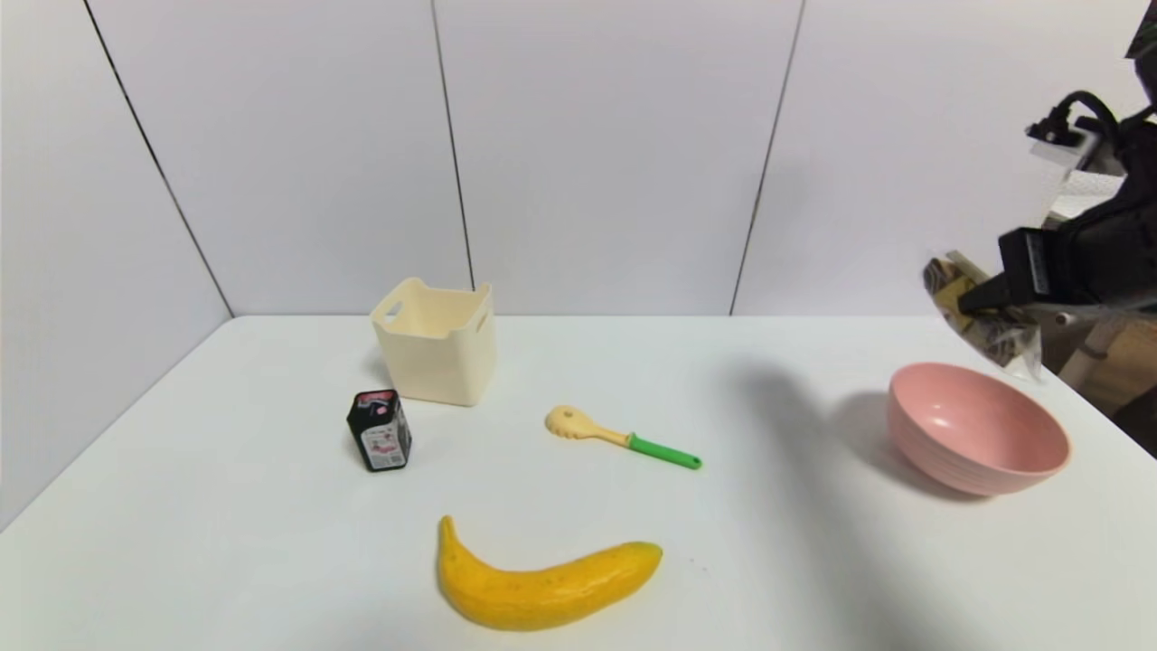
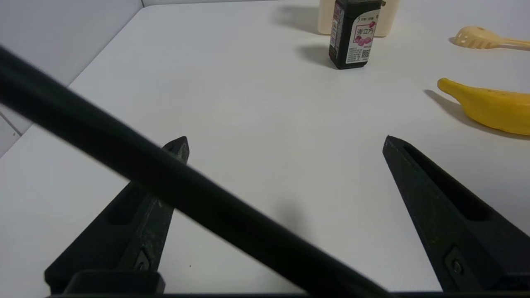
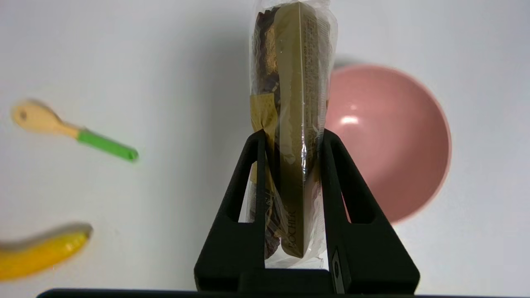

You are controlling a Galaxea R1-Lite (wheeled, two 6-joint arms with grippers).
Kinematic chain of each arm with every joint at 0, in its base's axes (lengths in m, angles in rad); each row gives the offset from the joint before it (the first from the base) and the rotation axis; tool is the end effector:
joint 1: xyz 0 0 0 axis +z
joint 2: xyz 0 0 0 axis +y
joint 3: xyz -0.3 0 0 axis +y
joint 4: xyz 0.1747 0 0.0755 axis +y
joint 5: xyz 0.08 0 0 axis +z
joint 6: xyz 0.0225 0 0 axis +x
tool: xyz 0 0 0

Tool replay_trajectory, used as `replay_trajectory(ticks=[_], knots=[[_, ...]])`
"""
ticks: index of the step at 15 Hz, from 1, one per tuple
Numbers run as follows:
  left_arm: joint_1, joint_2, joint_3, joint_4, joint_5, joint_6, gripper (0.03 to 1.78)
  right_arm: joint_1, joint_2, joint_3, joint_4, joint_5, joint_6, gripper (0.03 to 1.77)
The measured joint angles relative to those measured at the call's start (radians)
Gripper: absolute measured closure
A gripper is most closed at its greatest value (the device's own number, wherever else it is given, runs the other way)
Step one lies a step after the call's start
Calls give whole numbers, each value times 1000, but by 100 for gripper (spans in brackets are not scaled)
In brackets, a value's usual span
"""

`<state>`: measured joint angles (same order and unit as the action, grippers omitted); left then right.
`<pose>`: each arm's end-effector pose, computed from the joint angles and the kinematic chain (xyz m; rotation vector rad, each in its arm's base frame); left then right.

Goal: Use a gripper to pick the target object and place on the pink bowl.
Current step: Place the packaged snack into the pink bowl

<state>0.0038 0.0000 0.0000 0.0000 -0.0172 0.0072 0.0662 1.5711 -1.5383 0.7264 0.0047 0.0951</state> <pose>-0.0228 -0.0005 0.0755 0.0072 0.0000 -0.0134 0.2510 0.0167 0.2992 0.0671 0.7615 0.0313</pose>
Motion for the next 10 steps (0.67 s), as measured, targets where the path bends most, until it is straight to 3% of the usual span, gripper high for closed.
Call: replay_trajectory(ticks=[2, 6, 10], knots=[[0, 0, 0, 0, 0, 0, 12, -66, -34, 86, -1, 42, -64, 139], [0, 0, 0, 0, 0, 0, 12, -117, -25, 177, -26, 47, -74, 139], [0, 0, 0, 0, 0, 1, 12, -131, 53, 193, -157, 48, -73, 139]])
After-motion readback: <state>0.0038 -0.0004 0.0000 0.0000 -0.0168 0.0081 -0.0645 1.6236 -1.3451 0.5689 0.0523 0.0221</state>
